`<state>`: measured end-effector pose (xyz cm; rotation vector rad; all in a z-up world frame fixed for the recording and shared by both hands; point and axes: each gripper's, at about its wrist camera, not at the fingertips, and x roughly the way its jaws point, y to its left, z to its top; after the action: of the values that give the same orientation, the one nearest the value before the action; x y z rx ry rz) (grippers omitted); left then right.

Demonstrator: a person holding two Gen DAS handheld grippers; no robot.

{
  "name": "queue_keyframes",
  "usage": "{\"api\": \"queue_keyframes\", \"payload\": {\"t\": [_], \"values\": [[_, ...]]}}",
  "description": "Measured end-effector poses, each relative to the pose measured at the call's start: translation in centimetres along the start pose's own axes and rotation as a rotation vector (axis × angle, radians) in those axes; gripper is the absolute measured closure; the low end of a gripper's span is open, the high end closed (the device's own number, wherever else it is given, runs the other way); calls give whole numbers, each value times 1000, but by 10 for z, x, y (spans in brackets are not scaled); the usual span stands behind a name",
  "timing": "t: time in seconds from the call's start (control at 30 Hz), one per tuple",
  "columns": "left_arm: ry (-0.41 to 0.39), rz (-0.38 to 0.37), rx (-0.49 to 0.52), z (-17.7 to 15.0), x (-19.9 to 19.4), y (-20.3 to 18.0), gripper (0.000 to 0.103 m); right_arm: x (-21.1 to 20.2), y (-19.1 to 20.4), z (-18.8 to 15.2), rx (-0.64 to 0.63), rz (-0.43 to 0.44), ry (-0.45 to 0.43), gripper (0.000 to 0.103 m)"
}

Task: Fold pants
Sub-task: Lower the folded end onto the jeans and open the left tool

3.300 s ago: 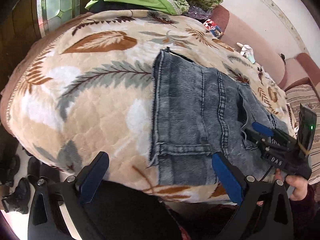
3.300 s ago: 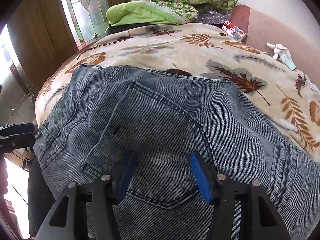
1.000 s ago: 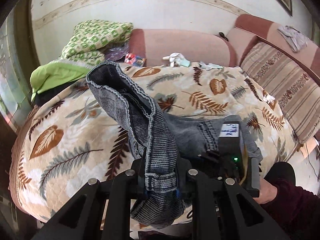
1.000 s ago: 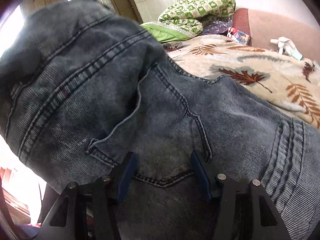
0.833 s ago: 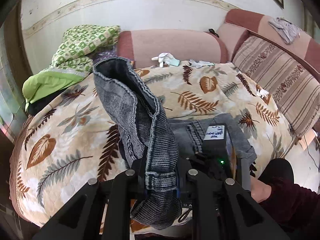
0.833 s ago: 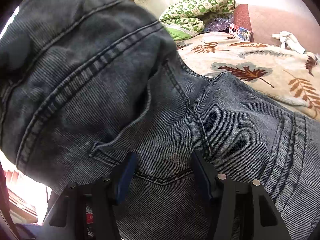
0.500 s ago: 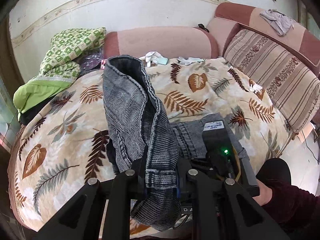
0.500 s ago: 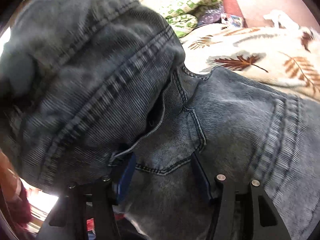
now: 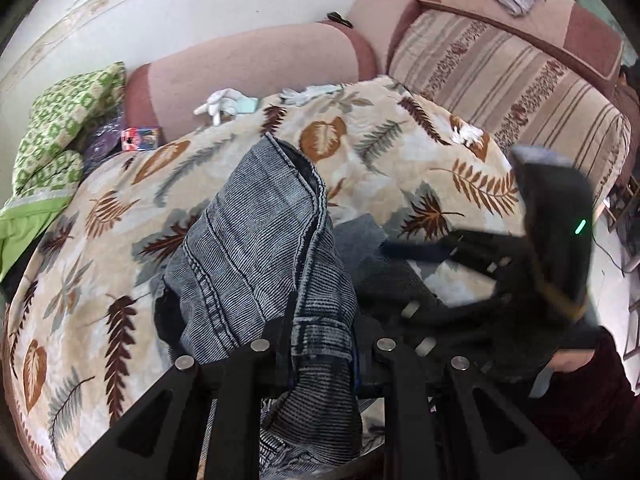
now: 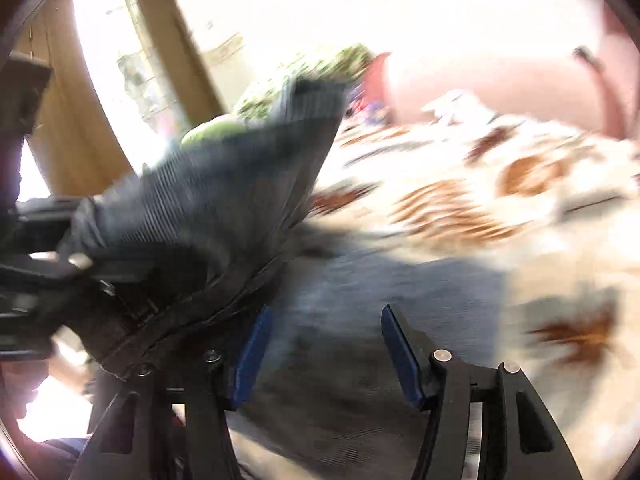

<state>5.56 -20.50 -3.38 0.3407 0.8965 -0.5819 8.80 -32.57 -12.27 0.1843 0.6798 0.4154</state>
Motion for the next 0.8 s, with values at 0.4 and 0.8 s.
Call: {"api": "queue_keyframes", "payload": {"t": [0.4,0.8], "values": [[187,-143,30,20,96,-57,61,-38,-125,-13,444,-201,-135,42],[-153,24,14,0,-15,10,26,-67,-86,3,256,-3,-336,42]]}}
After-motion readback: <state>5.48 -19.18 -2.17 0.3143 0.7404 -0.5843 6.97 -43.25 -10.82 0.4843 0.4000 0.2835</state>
